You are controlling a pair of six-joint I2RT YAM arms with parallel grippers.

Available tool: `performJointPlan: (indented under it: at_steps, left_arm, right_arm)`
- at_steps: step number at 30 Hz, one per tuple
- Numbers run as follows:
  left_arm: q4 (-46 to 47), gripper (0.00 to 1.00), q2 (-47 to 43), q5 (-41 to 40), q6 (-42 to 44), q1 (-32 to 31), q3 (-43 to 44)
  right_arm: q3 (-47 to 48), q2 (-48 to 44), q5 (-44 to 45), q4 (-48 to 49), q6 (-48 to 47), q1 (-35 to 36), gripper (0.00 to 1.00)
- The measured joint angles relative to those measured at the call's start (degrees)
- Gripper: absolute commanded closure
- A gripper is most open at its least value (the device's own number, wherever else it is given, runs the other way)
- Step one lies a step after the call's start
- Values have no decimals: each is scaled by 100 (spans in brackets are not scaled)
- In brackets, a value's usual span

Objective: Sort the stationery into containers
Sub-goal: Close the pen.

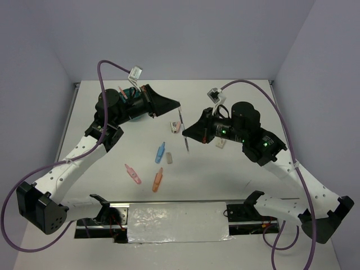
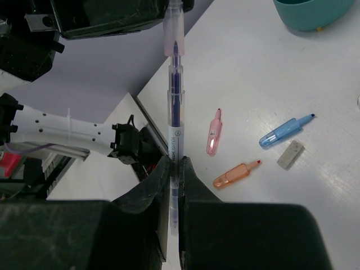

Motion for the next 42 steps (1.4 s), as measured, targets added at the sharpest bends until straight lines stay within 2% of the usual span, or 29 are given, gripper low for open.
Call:
performJointPlan:
  at_steps: [18,22,25,26,29,30,32,34,35,37,38,41,42]
  left_arm:
    - [-83,100,-72,50,81,22,0]
    - [-20,95,-94,-57,74,26,0]
    - [20,82,-160,-221,107,39,0]
    - [15,73,-184,-271,122,50,7]
    - [-192,59,-247,-299,260,52,125]
    - [-328,59,-256,-258,317,26,168]
    - [-654,64,-245,-186,446,-35,280]
    - [-933,66,-197,-140,592,-72,439]
    - [-1051,75,-160,-120,686,-72,542]
    - [-1174,84,-92,-52,776,-72,704]
    - [-1193,91,-74,-13,848,-72,745]
    - [-1182,100,-39,105,866,-68,765]
    - [-1152,100,-17,149,863,-68,765]
  right_arm:
    - [551,321,181,-254,-245,7,100]
    - [767,505,256,-275,-435,17,100]
    - [1056,699,278,-372,-608,31,100]
    - [1165,765,267,-435,-667,33,100]
    - [1405,953,186,-365,-791,57,100]
    - [1445,997,188,-249,-820,70,100]
    - [1453,1012,201,-83,-876,87,100]
    - [1440,997,190,-9,-898,111,100]
    - [1427,986,173,33,-903,127,100]
    - [1414,977,170,81,-901,140,100]
    - [1401,966,181,118,-898,138,100]
    - [1322,911,199,168,-892,140,100]
    - [1316,901,212,166,-890,140,100]
